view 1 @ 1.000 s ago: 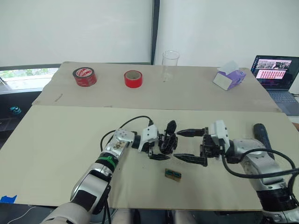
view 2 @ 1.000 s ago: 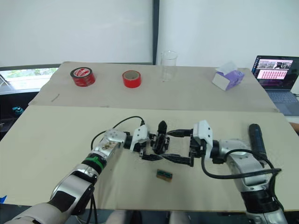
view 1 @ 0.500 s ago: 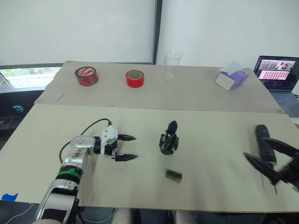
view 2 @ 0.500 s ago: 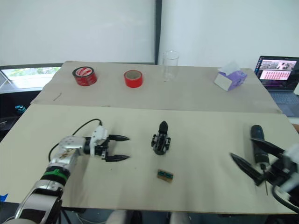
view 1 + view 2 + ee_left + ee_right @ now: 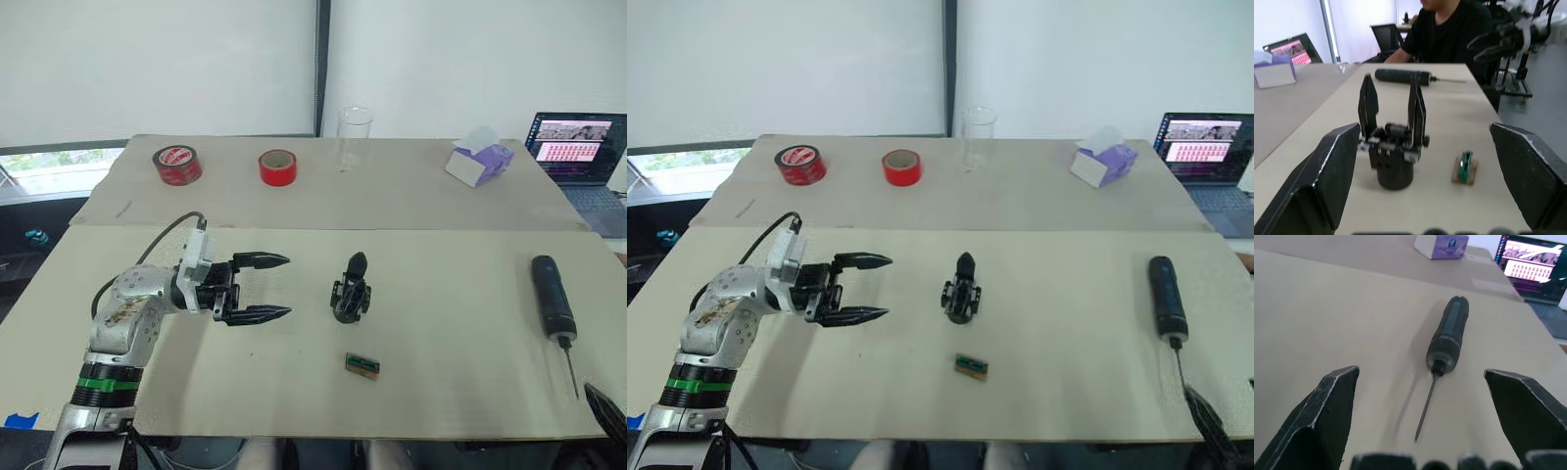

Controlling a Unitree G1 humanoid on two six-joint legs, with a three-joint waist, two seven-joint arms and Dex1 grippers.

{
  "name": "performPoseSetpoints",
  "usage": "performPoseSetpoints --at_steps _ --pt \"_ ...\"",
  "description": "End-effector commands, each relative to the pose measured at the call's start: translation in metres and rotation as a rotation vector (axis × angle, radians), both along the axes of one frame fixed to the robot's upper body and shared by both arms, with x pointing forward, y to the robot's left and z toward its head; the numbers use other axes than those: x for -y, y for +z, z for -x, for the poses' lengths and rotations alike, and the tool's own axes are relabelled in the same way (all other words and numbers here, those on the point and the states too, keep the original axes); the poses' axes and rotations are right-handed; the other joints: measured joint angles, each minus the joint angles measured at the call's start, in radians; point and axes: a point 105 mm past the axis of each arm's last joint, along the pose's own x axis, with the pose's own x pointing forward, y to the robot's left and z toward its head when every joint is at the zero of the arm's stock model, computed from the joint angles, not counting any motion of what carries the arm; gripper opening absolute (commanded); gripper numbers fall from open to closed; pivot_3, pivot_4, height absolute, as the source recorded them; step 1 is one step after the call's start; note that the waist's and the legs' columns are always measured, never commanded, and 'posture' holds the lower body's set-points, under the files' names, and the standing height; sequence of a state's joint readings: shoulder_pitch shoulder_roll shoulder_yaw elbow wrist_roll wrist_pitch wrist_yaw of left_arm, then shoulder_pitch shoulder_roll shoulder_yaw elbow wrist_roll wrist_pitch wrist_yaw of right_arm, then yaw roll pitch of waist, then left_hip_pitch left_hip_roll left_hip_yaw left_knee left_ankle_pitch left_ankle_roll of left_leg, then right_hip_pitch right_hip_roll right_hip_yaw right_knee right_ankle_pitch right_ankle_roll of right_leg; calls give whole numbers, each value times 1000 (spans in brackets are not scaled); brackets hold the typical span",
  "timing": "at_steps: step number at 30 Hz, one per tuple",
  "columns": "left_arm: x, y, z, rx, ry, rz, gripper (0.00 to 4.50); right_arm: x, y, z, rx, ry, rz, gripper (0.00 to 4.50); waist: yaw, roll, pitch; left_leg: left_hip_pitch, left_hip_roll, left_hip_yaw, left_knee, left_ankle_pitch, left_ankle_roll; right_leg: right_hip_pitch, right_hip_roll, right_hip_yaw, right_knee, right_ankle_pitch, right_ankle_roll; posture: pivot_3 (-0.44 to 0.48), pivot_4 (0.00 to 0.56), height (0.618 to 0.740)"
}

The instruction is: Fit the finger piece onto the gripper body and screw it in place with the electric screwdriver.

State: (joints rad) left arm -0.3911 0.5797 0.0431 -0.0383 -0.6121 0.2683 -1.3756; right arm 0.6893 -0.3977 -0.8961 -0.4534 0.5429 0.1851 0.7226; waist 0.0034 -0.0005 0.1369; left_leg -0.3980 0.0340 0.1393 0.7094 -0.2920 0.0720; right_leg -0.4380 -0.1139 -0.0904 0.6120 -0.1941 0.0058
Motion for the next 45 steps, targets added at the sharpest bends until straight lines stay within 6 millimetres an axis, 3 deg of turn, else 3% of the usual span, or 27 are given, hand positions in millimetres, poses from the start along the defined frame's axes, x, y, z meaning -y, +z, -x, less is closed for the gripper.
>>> performPoseSetpoints --at_steps 1,3,11,14,20,23,28,29,33,35,37,41,45 --pt "7 20 3 63 -18 45 4434 15 2 -33 -156 -102 -18 4500 -4 0 0 0 -1 1 0 0 0 0 0 1 0 0 0 0 150 740" --pt "13 27 2 93 -20 64 4434 19 14 -57 -146 -95 -64 4500 -1 -1 1 0 -1 0 0 3 5 0 1 1 0 0 -1 0 150 740" --pt "33 31 1 116 -21 87 4434 53 -1 -128 -341 -207 -103 4500 13 -3 2 -2 -4 0 0 5 9 0 3 -2 -1 4 -7 0 150 740" --pt "36 31 4 120 -23 88 4434 67 -5 -141 -373 -266 -57 4500 11 -3 2 -3 -5 1 1 5 10 0 4 0 -1 7 -1 0 150 740" --pt "32 32 11 142 -16 78 4434 72 -14 -149 -457 -272 -78 4500 8 -4 3 -2 -5 1 1 7 6 1 4 0 -1 3 7 0 150 740" --pt "32 32 12 142 -17 76 4500 64 -20 -149 -503 -231 -170 3698 9 -4 3 -2 -4 1 1 7 7 1 4 0 -1 4 8 0 150 740" --pt "33 35 10 173 -19 84 4500 57 -22 -149 -523 -181 -254 1973 8 -4 3 -2 -4 1 1 7 7 1 4 0 -1 4 8 0 150 740" --pt "33 35 10 172 -22 82 4500 56 -21 -148 -521 -158 -257 1939 9 -4 3 -2 -4 1 1 7 7 1 4 0 -1 4 8 0 150 740" --pt "31 31 10 149 -39 61 4500 35 7 -152 -394 10 -215 1940 9 -3 3 -3 -4 1 1 7 7 1 4 -1 -1 4 8 0 150 740" --pt "27 24 10 127 -40 41 4500 6 30 -151 -308 176 -160 1940 7 -1 3 -3 -4 1 1 7 7 1 4 -1 -1 4 8 0 150 740" --pt "20 13 9 98 -35 14 4500 -21 37 -143 -306 318 -71 1940 2 3 3 -2 -3 1 1 7 7 0 5 1 0 4 8 0 150 740" --pt "4 -12 12 37 -34 -59 4500 -56 20 -122 -401 452 87 1940 4 3 4 -1 -1 0 -1 7 6 0 7 0 0 3 8 0 150 740" --pt "7 -18 15 55 -51 -74 4500 -82 -5 -106 -436 570 210 1940 21 1 5 -4 -2 -1 -1 7 7 -1 6 -3 -1 3 7 0 150 740"
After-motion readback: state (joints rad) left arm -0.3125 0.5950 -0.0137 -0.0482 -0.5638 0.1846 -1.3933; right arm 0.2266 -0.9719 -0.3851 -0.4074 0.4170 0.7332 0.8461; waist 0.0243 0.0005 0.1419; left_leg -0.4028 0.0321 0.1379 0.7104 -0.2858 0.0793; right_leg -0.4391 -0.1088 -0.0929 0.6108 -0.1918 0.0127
